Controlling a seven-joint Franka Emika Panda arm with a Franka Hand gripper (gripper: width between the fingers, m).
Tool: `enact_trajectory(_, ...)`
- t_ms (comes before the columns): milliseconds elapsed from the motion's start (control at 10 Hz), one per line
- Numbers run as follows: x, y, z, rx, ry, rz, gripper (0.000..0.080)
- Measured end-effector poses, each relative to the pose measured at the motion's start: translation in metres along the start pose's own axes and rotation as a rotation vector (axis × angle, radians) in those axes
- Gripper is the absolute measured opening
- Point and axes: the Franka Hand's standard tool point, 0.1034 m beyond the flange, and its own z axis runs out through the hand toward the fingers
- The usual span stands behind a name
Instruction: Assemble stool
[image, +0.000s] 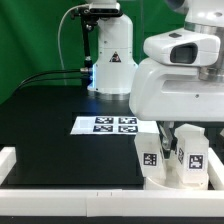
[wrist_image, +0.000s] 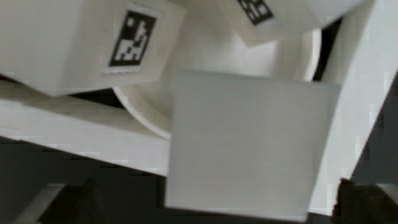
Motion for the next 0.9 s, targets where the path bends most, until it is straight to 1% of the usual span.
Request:
enact_trajectory(100,-0.0004,0.0014,-0.0005,0.001,-0.002,0.006,0.0649)
enact_trajectory(200,-0.0005,0.0016,-0.0002,0.000,-0.002,0.020,0.0568)
enact_trajectory(300,-0.0005,0.0017,-0.0001,0.001,-0.002,0.038,0.0568)
enact_trajectory(400,-0.0005,0.0016,-0.0001,0.001,-0.002,0.121,0.0433)
enact_trajectory(500,-0.0005,0.0015,0.0000,0.001,-0.002,0.214,0.0249)
enact_trajectory(600,-0.0005,0.0015,0.0000,0.001,-0.002,0.249,0.0116)
enact_trajectory(700,-0.0005,0.0012,0.0000,0.001,-0.003,0.348,0.0116)
enact_trajectory(800,-0.0001,0.0010,0.0003,0.005,-0.001,0.451,0.0025)
enact_trajectory(900,0.0023,0.0013,0.0008,0.045,0.002,0.644,0.0006)
